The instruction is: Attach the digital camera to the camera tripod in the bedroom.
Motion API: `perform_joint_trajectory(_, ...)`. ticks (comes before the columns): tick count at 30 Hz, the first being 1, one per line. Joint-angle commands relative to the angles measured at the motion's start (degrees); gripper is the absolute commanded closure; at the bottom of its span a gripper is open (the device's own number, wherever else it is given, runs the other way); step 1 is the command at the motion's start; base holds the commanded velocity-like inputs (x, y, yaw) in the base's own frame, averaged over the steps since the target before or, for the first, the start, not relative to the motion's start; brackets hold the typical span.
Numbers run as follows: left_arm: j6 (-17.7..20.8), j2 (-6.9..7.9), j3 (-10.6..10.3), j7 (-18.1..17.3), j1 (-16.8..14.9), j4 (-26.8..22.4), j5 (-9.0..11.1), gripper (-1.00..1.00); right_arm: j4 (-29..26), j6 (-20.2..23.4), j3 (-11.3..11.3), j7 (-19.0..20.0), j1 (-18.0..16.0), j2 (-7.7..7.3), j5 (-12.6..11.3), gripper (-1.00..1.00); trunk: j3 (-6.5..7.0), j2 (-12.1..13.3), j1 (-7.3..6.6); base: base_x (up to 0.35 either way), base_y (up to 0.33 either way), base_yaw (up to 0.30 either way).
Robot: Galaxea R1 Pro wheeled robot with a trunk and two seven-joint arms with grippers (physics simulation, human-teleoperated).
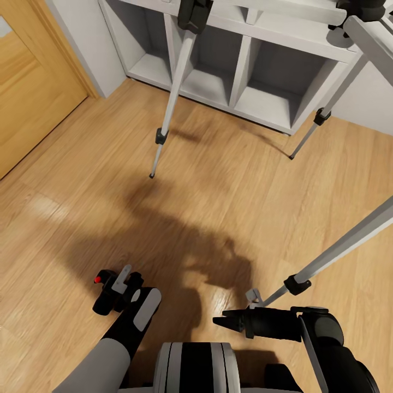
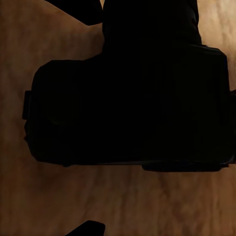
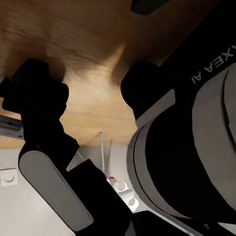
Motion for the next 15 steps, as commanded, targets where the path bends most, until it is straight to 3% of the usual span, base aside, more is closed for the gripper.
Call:
perform_joint_trajectory(1,-0.3,0.04,-0.2,0.2,0.0,0.0,0.4,-1.00,0.0,0.5,-0.1,0.5,0.0,0.01,0.4,-1.00,-0.03,0.0,-0.01,0.000,0.007,0.000)
perform_joint_trajectory(15,-0.3,0.04,-0.2,0.2,0.0,0.0,0.4,-1.00,0.0,0.5,0.1,0.5,0.0,0.01,0.4,-1.00,-0.03,0.0,-0.01,0.000,0.001,0.000)
